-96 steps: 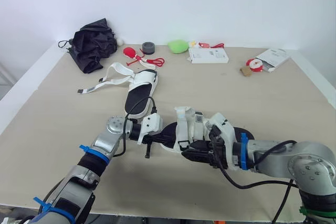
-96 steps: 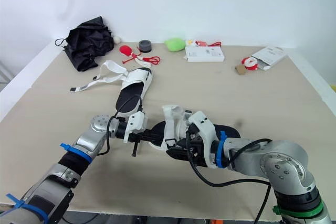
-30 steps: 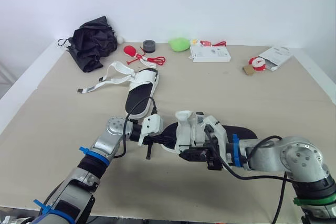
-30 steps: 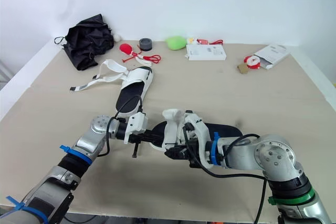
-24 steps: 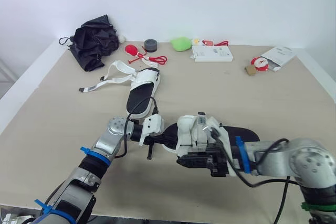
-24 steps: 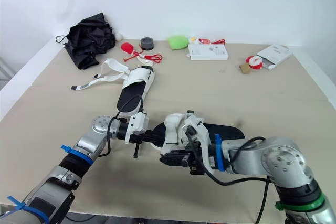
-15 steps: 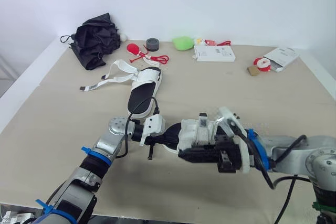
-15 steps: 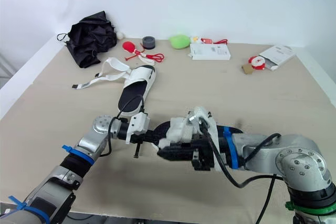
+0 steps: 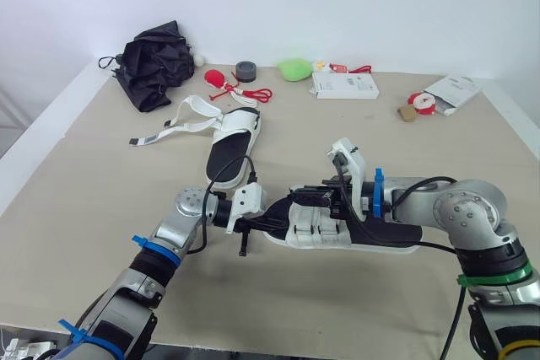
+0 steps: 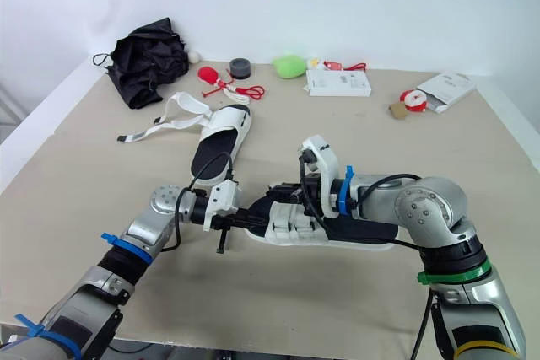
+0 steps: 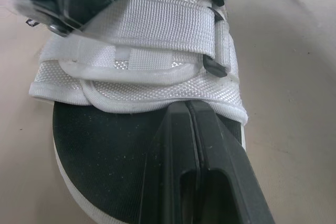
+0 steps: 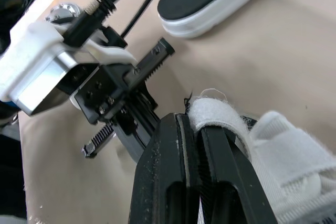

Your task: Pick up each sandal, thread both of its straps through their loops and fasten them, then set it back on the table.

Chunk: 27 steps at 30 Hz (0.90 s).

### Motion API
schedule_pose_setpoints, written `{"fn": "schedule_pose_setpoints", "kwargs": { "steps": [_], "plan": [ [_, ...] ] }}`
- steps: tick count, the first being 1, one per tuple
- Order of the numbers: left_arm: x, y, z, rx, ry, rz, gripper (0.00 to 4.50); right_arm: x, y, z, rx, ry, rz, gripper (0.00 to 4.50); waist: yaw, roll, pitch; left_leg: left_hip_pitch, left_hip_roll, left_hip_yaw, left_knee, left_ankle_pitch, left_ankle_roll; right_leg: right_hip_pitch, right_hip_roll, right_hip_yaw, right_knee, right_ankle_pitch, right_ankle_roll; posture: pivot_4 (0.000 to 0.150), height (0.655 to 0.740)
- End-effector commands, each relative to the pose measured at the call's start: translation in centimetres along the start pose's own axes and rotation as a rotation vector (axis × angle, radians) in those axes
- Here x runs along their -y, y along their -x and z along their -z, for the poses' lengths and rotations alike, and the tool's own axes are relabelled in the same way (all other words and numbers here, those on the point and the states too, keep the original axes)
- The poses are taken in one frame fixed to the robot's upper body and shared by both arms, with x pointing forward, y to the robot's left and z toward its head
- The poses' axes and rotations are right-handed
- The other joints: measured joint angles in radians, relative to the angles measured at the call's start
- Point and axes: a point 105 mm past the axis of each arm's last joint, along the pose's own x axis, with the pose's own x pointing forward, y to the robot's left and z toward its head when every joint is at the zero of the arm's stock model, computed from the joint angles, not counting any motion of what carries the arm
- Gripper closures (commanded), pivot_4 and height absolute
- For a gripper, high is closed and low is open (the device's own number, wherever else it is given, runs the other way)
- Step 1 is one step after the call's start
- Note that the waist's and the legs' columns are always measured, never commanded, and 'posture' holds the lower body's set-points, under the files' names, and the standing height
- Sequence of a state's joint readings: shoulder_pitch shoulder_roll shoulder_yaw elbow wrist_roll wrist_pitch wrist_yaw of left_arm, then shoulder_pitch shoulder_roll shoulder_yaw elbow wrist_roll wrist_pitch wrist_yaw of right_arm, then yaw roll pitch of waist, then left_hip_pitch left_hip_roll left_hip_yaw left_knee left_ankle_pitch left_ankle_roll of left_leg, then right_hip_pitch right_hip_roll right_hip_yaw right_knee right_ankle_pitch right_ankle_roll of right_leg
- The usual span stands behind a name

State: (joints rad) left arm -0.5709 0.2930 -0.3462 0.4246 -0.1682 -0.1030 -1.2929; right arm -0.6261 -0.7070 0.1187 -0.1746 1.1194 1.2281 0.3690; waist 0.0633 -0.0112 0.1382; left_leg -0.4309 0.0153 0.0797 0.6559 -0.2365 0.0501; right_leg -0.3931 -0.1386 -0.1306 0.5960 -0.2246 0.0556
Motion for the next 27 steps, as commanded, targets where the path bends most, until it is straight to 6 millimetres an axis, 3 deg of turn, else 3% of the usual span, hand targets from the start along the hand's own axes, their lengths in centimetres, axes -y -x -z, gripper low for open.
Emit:
{"fn": "schedule_pose_setpoints", "kwargs": {
  "steps": [1, 4, 6, 7, 8, 9, 11, 15, 19, 23, 24, 27],
  "plan": [
    [3.8, -0.3, 6.9, -0.225, 0.219, 0.083, 4.50, 3.1, -0.1, 0.4, -0.045, -0.057, 0.154, 3.50, 0.000, 0.001, -0.001, 0.000, 0.000, 0.000, 0.000, 0.000, 0.000, 0.000, 0.000, 0.000, 0.000, 0.000, 0.000, 0.150, 0.7400],
    [3.8, -0.3, 6.9, -0.224, 0.220, 0.077, 4.50, 4.2, 0.0, 1.0, -0.098, -0.073, 0.221, 2.28, 0.000, 0.002, -0.002, 0.000, 0.000, 0.000, 0.000, 0.000, 0.000, 0.001, 0.000, -0.001, 0.000, 0.001, 0.001, 0.150, 0.7400],
    [3.7, -0.3, 6.9, -0.223, 0.221, 0.074, 4.50, 4.8, 0.1, 1.3, -0.135, -0.055, 0.268, 1.80, 0.000, 0.001, -0.003, 0.000, 0.000, 0.000, 0.000, 0.000, 0.000, 0.001, 0.000, -0.002, 0.000, 0.002, 0.003, 0.150, 0.7400],
    [3.7, -0.3, 6.9, -0.223, 0.221, 0.074, 4.50, 5.0, 0.2, 1.4, -0.146, -0.056, 0.283, 1.19, 0.000, 0.001, -0.003, 0.000, 0.000, -0.001, 0.000, 0.000, 0.000, 0.001, 0.000, -0.002, 0.000, 0.002, 0.003, 0.150, 0.7400],
    [3.8, -0.3, 6.9, -0.223, 0.223, 0.073, 4.50, 5.2, 0.3, 1.5, -0.161, -0.041, 0.296, 1.08, 0.000, 0.000, -0.004, 0.000, 0.000, -0.001, 0.000, 0.000, 0.000, 0.002, 0.000, -0.002, 0.000, 0.002, 0.003, 0.150, 0.7400],
    [3.8, -0.3, 6.9, -0.223, 0.223, 0.072, 4.50, 5.3, 0.4, 1.5, -0.171, -0.030, 0.303, 0.17, 0.000, 0.000, -0.004, 0.000, 0.000, -0.001, 0.000, 0.000, 0.000, 0.002, -0.001, -0.002, 0.000, 0.002, 0.003, 0.150, 0.7400],
    [3.7, -0.4, 6.9, -0.221, 0.226, 0.071, 4.50, 5.8, 0.3, 0.5, -0.160, -0.001, 0.331, 0.17, 0.000, 0.002, -0.005, 0.000, -0.001, -0.001, 0.000, 0.000, 0.000, 0.002, -0.001, -0.002, 0.000, 0.002, 0.003, 0.150, 0.7400],
    [3.7, -0.8, 6.8, -0.214, 0.224, 0.075, 4.50, 6.8, 0.8, -4.5, 0.016, 0.008, 0.365, 0.17, -0.001, 0.003, -0.005, 0.000, -0.001, -0.001, 0.001, 0.001, 0.002, 0.002, 0.000, -0.003, 0.000, 0.003, 0.004, 0.150, 0.7400],
    [3.0, -1.3, 5.6, -0.164, 0.205, 0.065, 4.50, 6.3, 3.4, -7.9, 0.157, -0.009, 0.299, 0.17, -0.001, 0.005, -0.003, -0.001, -0.002, 0.000, 0.002, 0.002, 0.004, 0.002, -0.001, -0.003, 0.000, 0.004, 0.005, 0.150, 0.7400],
    [2.1, -1.8, 3.1, -0.066, 0.164, 0.046, 4.50, 5.6, 6.0, -8.1, 0.207, 0.035, 0.250, 0.17, 0.002, 0.007, -0.002, -0.004, -0.005, -0.002, 0.003, 0.002, 0.005, 0.001, -0.003, -0.002, 0.000, 0.005, 0.006, 0.150, 0.7400],
    [1.5, -2.0, 1.9, -0.009, 0.174, 0.025, 4.50, 5.3, 6.9, -7.4, 0.204, 0.078, 0.240, 0.17, 0.002, 0.007, -0.002, -0.006, -0.006, -0.003, 0.003, 0.001, 0.006, 0.001, -0.003, -0.003, 0.000, 0.008, 0.001, 0.150, 0.7400],
    [-0.5, -1.0, -3.2, 0.208, 0.215, -0.053, 4.50, 2.6, 9.7, -3.2, 0.160, 0.249, 0.174, 0.17, 0.014, 0.005, 0.004, -0.013, -0.013, -0.010, 0.005, -0.001, 0.009, 0.000, -0.006, -0.005, 0.000, 0.006, 0.005, 0.150, 0.7400]
  ]
}}
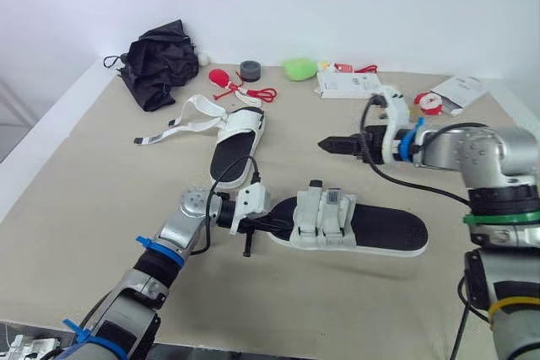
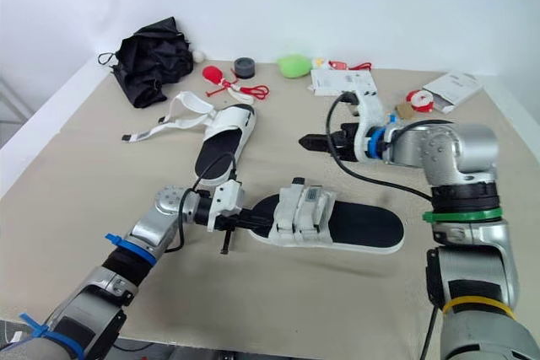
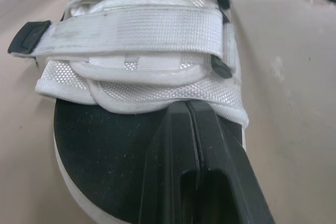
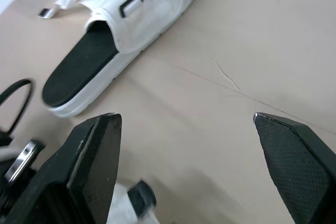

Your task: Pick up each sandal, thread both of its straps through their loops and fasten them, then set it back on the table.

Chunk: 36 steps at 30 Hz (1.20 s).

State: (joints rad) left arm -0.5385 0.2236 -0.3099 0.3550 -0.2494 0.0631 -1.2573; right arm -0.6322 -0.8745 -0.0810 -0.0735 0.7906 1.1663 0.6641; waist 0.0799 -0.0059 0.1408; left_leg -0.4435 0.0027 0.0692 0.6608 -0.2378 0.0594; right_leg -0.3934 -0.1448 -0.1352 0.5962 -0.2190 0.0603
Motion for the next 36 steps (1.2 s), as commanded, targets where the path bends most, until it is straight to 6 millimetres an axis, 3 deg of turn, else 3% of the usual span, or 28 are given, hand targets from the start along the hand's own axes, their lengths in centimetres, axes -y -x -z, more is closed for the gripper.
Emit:
{"fn": "schedule_pose_setpoints", "kwargs": {
  "steps": [1, 5, 7, 12, 16, 20, 29, 32, 36],
  "plan": [
    [-0.4, 0.3, -2.9, 0.116, 0.075, -0.027, 4.50, -3.3, 3.3, 0.2, 0.055, 0.185, -0.113, 0.17, -0.002, -0.001, 0.004, 0.000, 0.000, 0.001, 0.001, -0.001, 0.000, 0.000, 0.000, 0.001, 0.000, 0.000, 0.000, 0.150, 0.7400],
    [0.1, 2.1, -5.1, 0.152, 0.071, -0.023, 4.50, -3.5, 5.9, 3.0, -0.010, 0.266, -0.069, 0.17, -0.017, 0.002, 0.011, -0.010, -0.001, 0.002, 0.004, -0.002, 0.001, -0.004, 0.000, 0.001, 0.001, 0.001, 0.002, 0.150, 0.7400],
    [0.5, 3.3, -5.8, 0.145, 0.055, -0.015, 4.50, -3.5, 7.0, 3.8, -0.025, 0.293, -0.052, 0.17, -0.025, 0.003, 0.022, -0.010, -0.001, 0.005, 0.006, 0.003, -0.007, -0.005, 0.000, 0.002, 0.003, 0.002, 0.003, 0.150, 0.7400],
    [1.5, 5.5, -5.7, 0.063, 0.020, -0.019, 4.50, -4.5, 7.9, 5.6, -0.052, 0.312, -0.084, 0.17, -0.037, -0.002, 0.031, -0.009, 0.003, 0.002, 0.007, 0.003, -0.006, -0.006, 0.004, 0.001, 0.008, -0.003, 0.011, 0.150, 0.7400],
    [1.7, 6.5, -5.5, 0.040, 0.011, -0.036, 4.50, -5.5, 6.9, 6.7, -0.068, 0.310, -0.133, 0.17, -0.040, -0.002, 0.032, -0.009, 0.006, -0.001, 0.010, 0.006, -0.009, -0.007, 0.007, 0.001, 0.011, -0.004, 0.008, 0.150, 0.7400],
    [1.6, 8.1, -5.9, 0.047, 0.003, -0.087, 4.50, -5.6, 4.2, 7.7, -0.063, 0.277, -0.172, 0.17, -0.045, -0.005, 0.034, -0.008, 0.008, -0.002, 0.010, 0.008, -0.010, -0.008, 0.009, 0.002, 0.014, -0.003, 0.005, 0.150, 0.7400],
    [2.1, 10.0, -6.6, 0.051, -0.013, -0.152, 4.50, -6.2, -0.3, 7.9, -0.031, 0.231, -0.242, 0.17, -0.047, -0.003, 0.036, -0.009, 0.014, -0.002, 0.010, 0.012, -0.016, -0.012, 0.017, 0.004, 0.019, -0.002, -0.002, 0.150, 0.7400],
    [2.2, 10.7, -6.6, 0.044, -0.014, -0.194, 4.50, -5.5, -1.7, 8.3, -0.027, 0.193, -0.212, 0.82, -0.048, -0.004, 0.037, -0.009, 0.014, -0.001, 0.011, 0.012, -0.017, -0.012, 0.017, 0.004, 0.019, -0.002, -0.003, 0.150, 0.7400],
    [2.0, 11.5, -6.2, 0.037, -0.006, -0.281, 4.50, -4.8, -2.4, 8.8, -0.003, 0.139, -0.188, 2.31, -0.048, -0.005, 0.037, -0.007, 0.016, -0.001, 0.011, 0.015, -0.018, -0.011, 0.019, 0.005, 0.020, 0.000, -0.005, 0.150, 0.7400]
  ]
}}
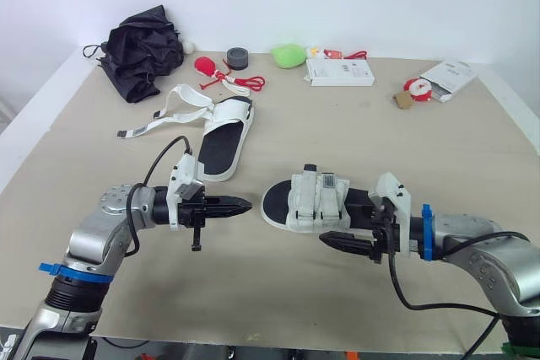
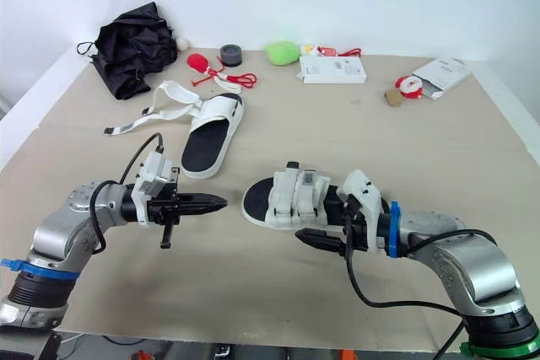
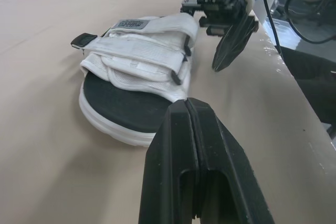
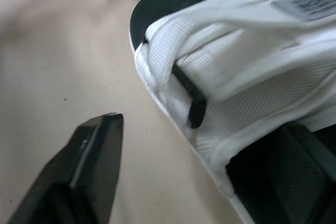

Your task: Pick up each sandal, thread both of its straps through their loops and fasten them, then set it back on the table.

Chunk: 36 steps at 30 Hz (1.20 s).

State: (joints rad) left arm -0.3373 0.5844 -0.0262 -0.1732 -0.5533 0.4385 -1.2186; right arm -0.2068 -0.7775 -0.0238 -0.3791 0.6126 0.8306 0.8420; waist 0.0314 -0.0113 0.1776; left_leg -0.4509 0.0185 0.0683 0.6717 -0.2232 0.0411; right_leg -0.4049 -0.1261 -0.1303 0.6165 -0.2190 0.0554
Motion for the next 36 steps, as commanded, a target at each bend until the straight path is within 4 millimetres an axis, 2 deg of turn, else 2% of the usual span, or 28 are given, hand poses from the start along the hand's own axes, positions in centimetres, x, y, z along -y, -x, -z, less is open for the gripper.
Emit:
{"fn": "schedule_pose_setpoints", "kwargs": {
  "steps": [1, 2, 3, 4, 5, 6, 9, 11, 13, 15, 20, 22, 25, 26, 27, 28, 29, 30, 32, 36],
  "plan": [
    [-0.3, 1.2, -0.7, 0.013, -0.039, -0.106, 4.50, 0.8, -0.7, 1.0, 0.021, -0.059, 0.040, 2.63, 0.000, 0.000, 0.000, 0.001, 0.000, 0.000, 0.000, 0.000, 0.000, 0.000, 0.000, 0.000, 0.001, 0.000, 0.000, 0.150, 0.7400],
    [-0.3, 1.3, -0.6, 0.019, -0.034, -0.115, 4.50, 0.7, -0.8, 0.9, 0.031, -0.065, 0.038, 3.20, 0.000, 0.000, 0.000, 0.002, 0.002, 0.000, 0.000, 0.001, -0.001, 0.000, 0.002, 0.001, 0.001, 0.001, -0.001, 0.150, 0.7400],
    [-0.3, 1.3, -0.6, 0.026, -0.028, -0.124, 4.50, 0.6, -0.9, 0.9, 0.036, -0.068, 0.037, 3.37, 0.000, 0.000, 0.000, 0.002, 0.002, 0.000, 0.000, 0.001, -0.001, 0.000, 0.002, 0.001, 0.001, 0.001, -0.001, 0.150, 0.7400],
    [-0.4, 1.5, -0.6, 0.032, -0.022, -0.132, 4.50, 0.4, -1.1, 0.9, 0.039, -0.068, 0.035, 3.67, 0.000, 0.000, 0.000, 0.004, 0.004, 0.001, 0.000, 0.003, -0.003, 0.001, 0.004, 0.002, 0.003, 0.002, -0.004, 0.150, 0.7400],
    [-0.4, 1.7, -0.6, 0.037, -0.018, -0.141, 4.50, 0.1, -1.4, 0.9, 0.044, -0.064, 0.033, 4.16, 0.000, 0.000, 0.000, 0.005, 0.005, 0.001, 0.000, 0.004, -0.004, 0.000, 0.004, 0.002, 0.005, 0.002, -0.005, 0.150, 0.7400],
    [-0.5, 1.4, -0.6, 0.057, -0.008, -0.157, 4.50, 0.1, -1.3, 0.6, 0.073, -0.066, 0.043, 4.38, 0.001, 0.000, 0.000, 0.005, 0.005, 0.001, 0.000, 0.005, -0.004, 0.000, 0.005, 0.002, 0.005, 0.002, -0.006, 0.150, 0.7400],
    [-0.7, 1.2, -0.9, 0.101, 0.010, -0.198, 4.50, 0.4, -1.2, -0.6, 0.147, -0.066, 0.094, 4.38, 0.000, 0.000, 0.000, 0.005, 0.007, 0.001, 0.000, 0.007, -0.005, -0.001, 0.006, 0.002, 0.006, 0.003, -0.008, 0.150, 0.7400],
    [-1.2, 1.0, -1.4, 0.131, 0.018, -0.233, 4.50, 0.9, -0.7, -3.5, 0.259, -0.010, 0.172, 4.38, 0.000, 0.000, 0.000, 0.006, 0.007, 0.003, 0.000, 0.007, -0.005, -0.001, 0.006, 0.004, 0.009, 0.004, -0.009, 0.150, 0.7400],
    [-2.1, 0.1, -1.9, 0.159, 0.006, -0.292, 4.50, 4.1, 0.4, -6.7, 0.338, 0.047, 0.417, 4.38, 0.000, 0.000, 0.000, 0.006, 0.008, 0.006, 0.000, 0.008, -0.005, -0.004, 0.006, 0.007, 0.012, 0.004, -0.010, 0.150, 0.7400],
    [-2.7, -0.5, -2.0, 0.171, 0.007, -0.330, 4.50, 7.3, 1.0, -8.1, 0.349, 0.046, 0.630, 4.38, 0.000, 0.000, 0.001, 0.006, 0.008, 0.009, 0.000, 0.010, -0.005, -0.006, 0.007, 0.011, 0.014, 0.005, -0.010, 0.150, 0.7400],
    [-4.0, -2.2, -1.4, 0.085, -0.066, -0.406, 4.50, 13.2, -1.2, -9.2, 0.228, 0.008, 0.896, 4.38, -0.006, 0.000, 0.001, 0.004, 0.010, 0.018, -0.001, 0.015, -0.004, -0.014, 0.010, 0.019, 0.015, 0.012, -0.012, 0.150, 0.7400],
    [-4.1, -2.6, -1.3, 0.067, -0.082, -0.416, 4.50, 14.3, -1.5, -9.1, 0.199, 0.003, 0.946, 4.38, -0.014, 0.000, 0.001, 0.003, 0.010, 0.021, -0.001, 0.015, -0.004, -0.016, 0.011, 0.022, 0.015, 0.014, -0.013, 0.150, 0.7400],
    [-4.7, -3.0, -1.6, 0.072, -0.100, -0.474, 4.50, 17.2, -2.2, -6.9, 0.110, -0.094, 1.045, 3.55, -0.025, 0.000, 0.001, 0.003, 0.011, 0.024, -0.002, 0.016, -0.005, -0.018, 0.014, 0.025, 0.015, 0.018, -0.017, 0.150, 0.7400],
    [-4.9, -2.9, -1.6, 0.074, -0.100, -0.492, 4.50, 17.5, -2.3, -6.7, 0.113, -0.123, 1.053, 3.55, -0.026, 0.000, 0.001, 0.003, 0.011, 0.024, -0.002, 0.016, -0.005, -0.019, 0.014, 0.026, 0.015, 0.019, -0.018, 0.150, 0.7400],
    [-5.0, -2.7, -1.7, 0.076, -0.097, -0.509, 4.50, 17.8, -2.2, -6.7, 0.111, -0.120, 1.067, 3.02, -0.026, 0.000, 0.001, 0.003, 0.012, 0.025, -0.003, 0.016, -0.005, -0.020, 0.014, 0.027, 0.015, 0.019, -0.019, 0.150, 0.7400],
    [-5.2, -2.4, -1.7, 0.079, -0.092, -0.525, 4.50, 17.9, -2.1, -6.8, 0.120, -0.131, 1.082, 3.02, -0.027, 0.000, 0.001, 0.003, 0.012, 0.025, -0.003, 0.016, -0.005, -0.020, 0.014, 0.027, 0.015, 0.019, -0.019, 0.150, 0.7400],
    [-5.3, -2.1, -1.7, 0.080, -0.084, -0.547, 4.50, 17.9, -2.0, -7.0, 0.123, -0.127, 1.076, 2.48, -0.028, 0.000, 0.001, 0.003, 0.012, 0.026, -0.003, 0.016, -0.005, -0.020, 0.014, 0.027, 0.015, 0.019, -0.019, 0.150, 0.7400],
    [-5.5, -1.9, -1.7, 0.081, -0.079, -0.563, 4.50, 17.8, -2.1, -7.2, 0.126, -0.123, 1.072, 2.29, -0.027, 0.000, 0.001, 0.003, 0.013, 0.026, -0.003, 0.017, -0.005, -0.020, 0.015, 0.027, 0.015, 0.019, -0.018, 0.150, 0.7400],
    [-5.7, -1.4, -1.8, 0.087, -0.063, -0.592, 4.50, 17.2, -2.2, -7.4, 0.124, -0.100, 1.023, 1.27, -0.027, 0.000, 0.001, 0.004, 0.013, 0.025, -0.003, 0.017, -0.005, -0.019, 0.015, 0.027, 0.015, 0.018, -0.016, 0.150, 0.7400],
    [-6.7, 0.1, -2.0, 0.091, -0.038, -0.686, 4.50, 15.9, -0.3, -6.5, 0.095, -0.051, 0.995, 1.27, -0.023, 0.000, 0.001, 0.003, 0.015, 0.025, -0.003, 0.017, -0.005, -0.019, 0.015, 0.028, 0.015, 0.019, -0.017, 0.150, 0.7400]
  ]
}}
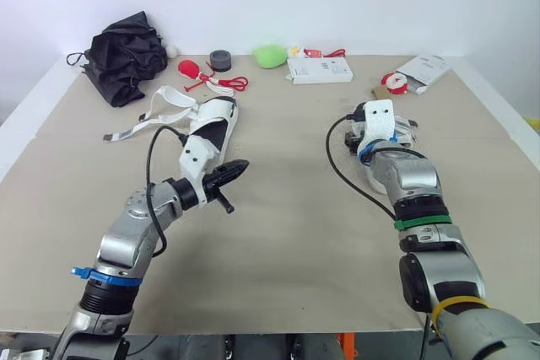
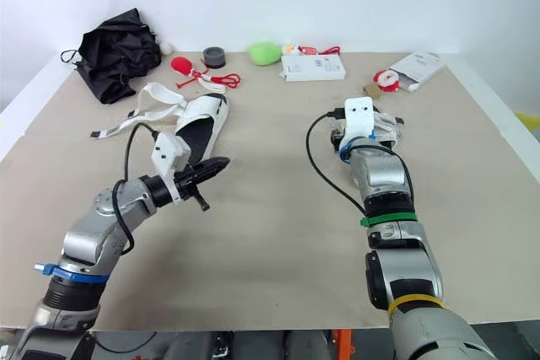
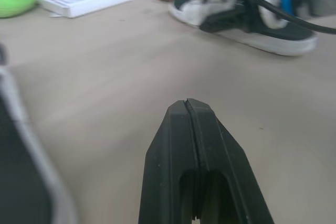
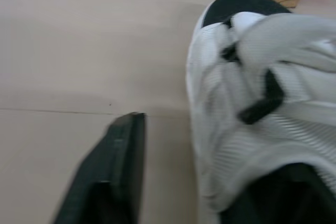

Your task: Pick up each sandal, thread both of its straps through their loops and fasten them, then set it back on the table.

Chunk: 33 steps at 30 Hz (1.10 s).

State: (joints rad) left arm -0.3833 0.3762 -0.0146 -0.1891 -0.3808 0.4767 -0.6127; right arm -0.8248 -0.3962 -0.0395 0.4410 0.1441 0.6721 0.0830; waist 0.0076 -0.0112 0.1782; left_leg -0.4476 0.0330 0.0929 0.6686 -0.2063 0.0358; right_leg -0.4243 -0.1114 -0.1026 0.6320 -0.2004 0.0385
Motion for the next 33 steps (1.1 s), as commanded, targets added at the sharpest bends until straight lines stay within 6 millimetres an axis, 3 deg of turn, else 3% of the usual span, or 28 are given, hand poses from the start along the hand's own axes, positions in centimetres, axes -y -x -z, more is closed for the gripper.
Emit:
{"fn": "schedule_pose_setpoints", "kwargs": {
  "steps": [1, 4, 8, 11, 12, 13, 14, 16, 20, 27, 33],
  "plan": [
    [-2.0, 1.0, -1.5, 0.032, -0.008, -0.112, 4.50, 1.6, 2.9, -0.5, 0.031, 0.054, -0.031, 1.27, -0.002, 0.000, 0.000, 0.000, 0.000, -0.001, 0.000, 0.000, 0.000, 0.000, 0.000, 0.001, 0.000, 0.000, 0.000, 0.150, 0.7400],
    [-3.8, 1.3, -1.2, -0.003, -0.005, -0.199, 4.50, 1.9, 7.3, 0.6, 0.010, 0.173, -0.172, 1.27, 0.011, 0.000, 0.000, -0.002, -0.003, -0.005, 0.000, 0.000, 0.001, 0.001, 0.000, 0.003, 0.000, -0.003, 0.002, 0.150, 0.7400],
    [-5.0, 1.2, -1.2, -0.013, 0.013, -0.242, 4.50, 0.3, 11.3, -0.7, 0.076, 0.250, -0.351, 1.27, -0.003, 0.000, 0.000, -0.002, -0.003, -0.002, 0.001, -0.001, 0.002, 0.000, 0.001, 0.009, 0.000, -0.004, 0.004, 0.150, 0.7400],
    [-5.7, 1.0, -0.9, -0.033, 0.017, -0.265, 3.82, -2.3, 13.9, -2.7, 0.224, 0.280, -0.500, 1.15, -0.002, -0.001, 0.001, -0.001, -0.002, -0.002, 0.002, 0.000, 0.001, 0.000, 0.004, 0.009, 0.000, -0.003, 0.005, 0.150, 0.7400],
    [-5.9, 0.8, -0.9, -0.036, 0.019, -0.266, 3.27, -3.2, 14.5, -3.4, 0.272, 0.266, -0.544, 1.15, -0.002, -0.001, 0.001, 0.000, -0.001, -0.003, 0.002, 0.000, 0.001, 0.001, 0.006, 0.009, 0.000, -0.003, 0.004, 0.150, 0.7400],
    [-6.1, 0.5, -0.8, -0.045, 0.014, -0.269, 3.15, -4.5, 15.1, -3.7, 0.310, 0.273, -0.598, 1.15, -0.002, -0.002, 0.000, 0.000, -0.001, -0.004, 0.002, 0.000, 0.000, 0.001, 0.007, 0.009, 0.000, -0.003, 0.004, 0.150, 0.7400],
    [-6.3, 0.2, -0.7, -0.055, 0.009, -0.271, 2.52, -5.7, 15.5, -3.8, 0.332, 0.283, -0.638, 1.15, -0.001, -0.003, 0.000, 0.000, 0.000, -0.004, 0.002, 0.000, 0.000, 0.001, 0.007, 0.009, 0.000, -0.003, 0.003, 0.150, 0.7400],
    [-6.7, -0.4, -0.3, -0.086, -0.005, -0.284, 2.02, -7.5, 15.7, -3.7, 0.354, 0.276, -0.701, 1.15, 0.000, -0.004, 0.000, 0.001, 0.003, -0.005, 0.002, 0.001, -0.001, 0.001, 0.008, 0.009, 0.000, -0.002, 0.002, 0.150, 0.7400],
    [-7.5, -1.7, 1.2, -0.193, -0.062, -0.301, 0.04, -9.9, 14.9, -2.9, 0.359, 0.269, -0.739, 1.15, 0.001, -0.005, 0.000, 0.000, 0.002, -0.004, 0.002, 0.002, -0.001, 0.001, 0.008, 0.010, 0.000, -0.001, 0.001, 0.150, 0.7400],
    [-7.8, -4.2, 2.2, -0.254, -0.062, -0.278, 0.04, -10.9, 14.5, -2.2, 0.361, 0.267, -0.757, 1.15, 0.006, -0.006, 0.000, 0.000, -0.001, -0.003, 0.002, 0.001, 0.000, 0.000, 0.008, 0.010, 0.000, -0.001, 0.002, 0.150, 0.7400],
    [-7.8, -7.0, 0.7, -0.235, 0.004, -0.267, 0.04, -11.3, 14.5, -2.3, 0.375, 0.264, -0.753, 1.15, 0.006, -0.007, 0.000, 0.000, -0.001, -0.003, 0.003, 0.003, 0.001, 0.001, 0.007, 0.010, 0.000, 0.001, 0.002, 0.150, 0.7400]
  ]
}}
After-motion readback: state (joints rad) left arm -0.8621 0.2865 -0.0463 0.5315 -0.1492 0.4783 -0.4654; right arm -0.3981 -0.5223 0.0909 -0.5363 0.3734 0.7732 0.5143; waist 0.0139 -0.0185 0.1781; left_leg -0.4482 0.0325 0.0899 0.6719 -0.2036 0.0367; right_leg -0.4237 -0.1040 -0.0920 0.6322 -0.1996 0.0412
